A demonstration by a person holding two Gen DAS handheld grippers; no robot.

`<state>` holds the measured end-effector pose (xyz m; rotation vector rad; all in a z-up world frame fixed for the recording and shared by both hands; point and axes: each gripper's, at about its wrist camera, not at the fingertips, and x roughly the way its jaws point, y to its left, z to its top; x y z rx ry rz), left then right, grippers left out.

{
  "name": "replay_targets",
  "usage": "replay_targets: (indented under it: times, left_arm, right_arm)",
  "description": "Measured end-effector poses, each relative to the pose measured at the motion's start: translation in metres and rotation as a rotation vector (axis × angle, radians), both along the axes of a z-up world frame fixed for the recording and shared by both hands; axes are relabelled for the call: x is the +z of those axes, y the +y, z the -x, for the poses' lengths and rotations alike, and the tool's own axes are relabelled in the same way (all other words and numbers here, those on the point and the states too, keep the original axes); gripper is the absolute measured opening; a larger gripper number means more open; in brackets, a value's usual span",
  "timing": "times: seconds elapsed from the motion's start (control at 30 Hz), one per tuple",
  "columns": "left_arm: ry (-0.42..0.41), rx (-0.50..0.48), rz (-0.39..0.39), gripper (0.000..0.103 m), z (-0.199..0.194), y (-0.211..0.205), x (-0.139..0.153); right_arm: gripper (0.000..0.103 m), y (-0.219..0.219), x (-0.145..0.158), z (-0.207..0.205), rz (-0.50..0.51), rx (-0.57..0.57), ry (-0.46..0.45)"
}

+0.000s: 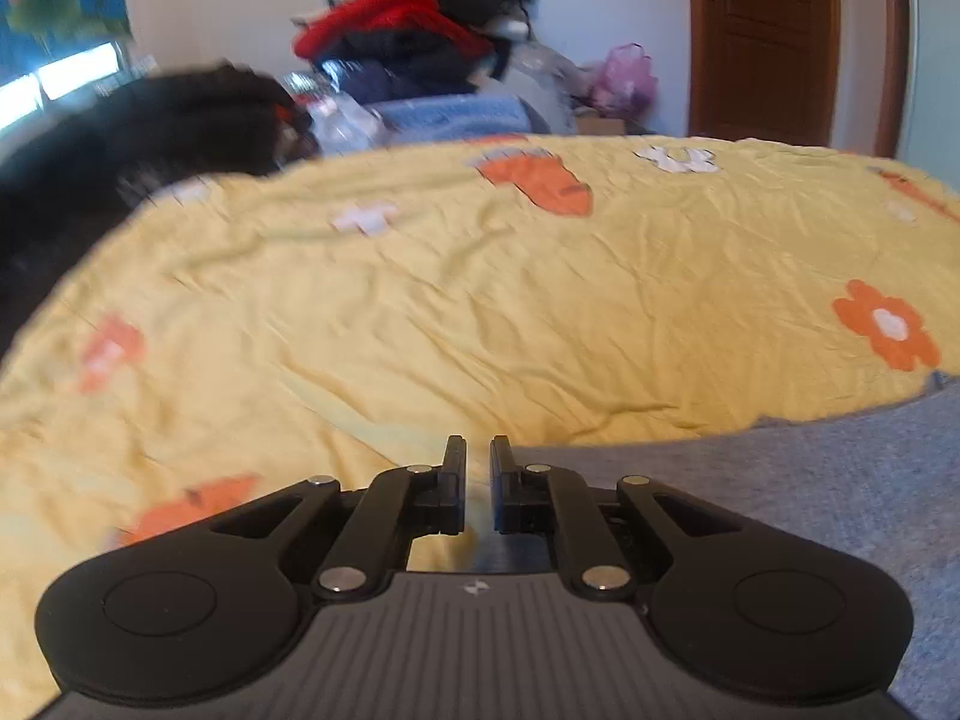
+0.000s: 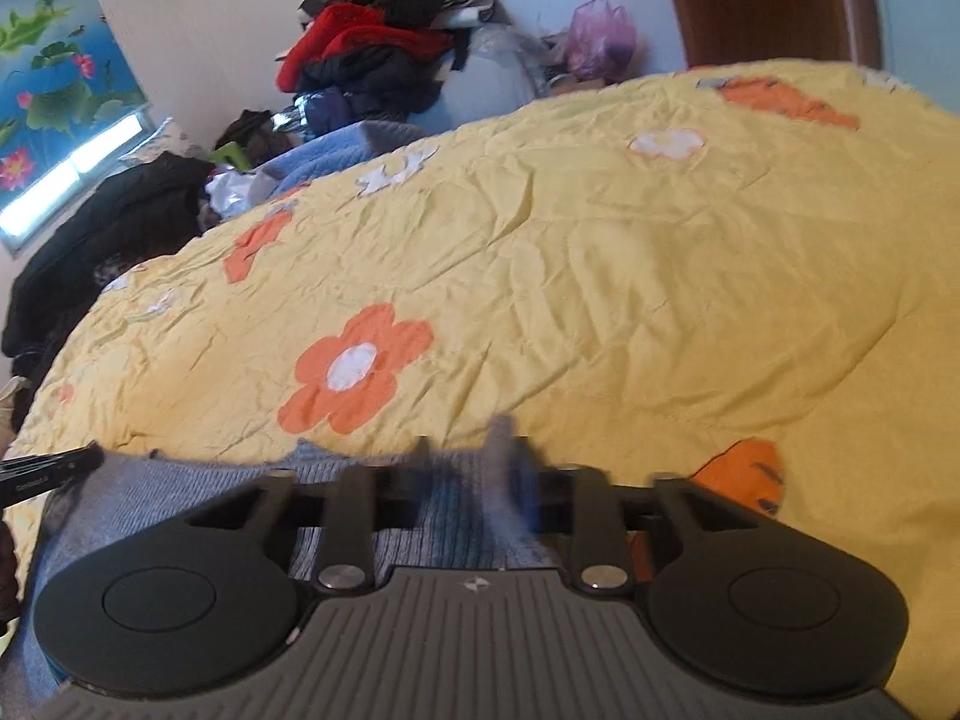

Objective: Fold small clothes

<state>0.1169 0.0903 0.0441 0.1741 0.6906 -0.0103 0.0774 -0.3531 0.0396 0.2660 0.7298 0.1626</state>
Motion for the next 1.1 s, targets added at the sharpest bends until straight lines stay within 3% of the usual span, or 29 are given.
replay_targets:
  times: [0.07, 0.13, 0.2, 0.33, 0.4, 0.5, 0.6, 0.7, 0.8, 0.9, 0.97, 1.03, 1.1]
  left_arm:
    - [-0.069, -0.01, -0.039, 0.01, 0.013, -0.011, 0.012]
    - [-0.082, -0.046, -0.013, 0.01, 0.018, -0.024, 0.017]
    - [-0.056, -0.067, 0.004, 0.01, 0.016, -0.037, 0.012]
    - [0.045, -0.041, 0.014, 0.01, 0.001, -0.049, -0.022]
    - [-0.007, -0.045, 0.003, 0.01, 0.007, -0.047, -0.031]
    - [-0.012, -0.044, -0.001, 0.01, 0.007, -0.047, -0.031]
    - [-0.017, -0.039, 0.004, 0.01, 0.005, -0.047, -0.031]
    - [-0.018, -0.036, 0.019, 0.01, 0.006, -0.045, -0.031]
    - [-0.019, -0.032, 0.025, 0.01, 0.007, -0.045, -0.031]
    - [-0.023, -0.034, 0.009, 0.01, 0.007, -0.047, -0.032]
    - [-0.025, -0.033, 0.014, 0.01, 0.007, -0.046, -0.032]
    - [-0.028, -0.028, 0.019, 0.011, 0.007, -0.045, -0.032]
    - [-0.039, -0.003, 0.009, 0.016, 0.01, -0.042, -0.029]
  right_arm:
    - [0.061, 0.011, 0.019, 0.015, 0.045, -0.002, -0.102]
    - [0.061, 0.027, 0.03, 0.024, 0.018, 0.052, -0.143]
    - [0.061, 0.054, 0.028, 0.022, 0.035, 0.117, -0.118]
    - [0.059, 0.099, 0.0, 0.012, 0.195, 0.189, -0.051]
    - [0.061, 0.102, -0.017, 0.008, 0.243, 0.182, -0.029]
    - [0.064, 0.095, -0.019, 0.013, 0.205, 0.173, -0.057]
    - [0.068, 0.1, -0.019, 0.013, 0.23, 0.187, -0.058]
    - [0.064, 0.105, -0.012, 0.018, 0.252, 0.145, -0.056]
    - [0.066, 0.111, 0.004, 0.042, 0.176, 0.16, -0.104]
    - [0.079, 0.134, 0.003, 0.056, 0.211, 0.249, -0.115]
    - [0.08, 0.143, -0.012, 0.052, 0.278, 0.275, -0.077]
    - [0.088, 0.134, -0.021, 0.049, 0.216, 0.262, -0.087]
    - [0.089, 0.124, -0.021, 0.047, 0.158, 0.244, -0.079]
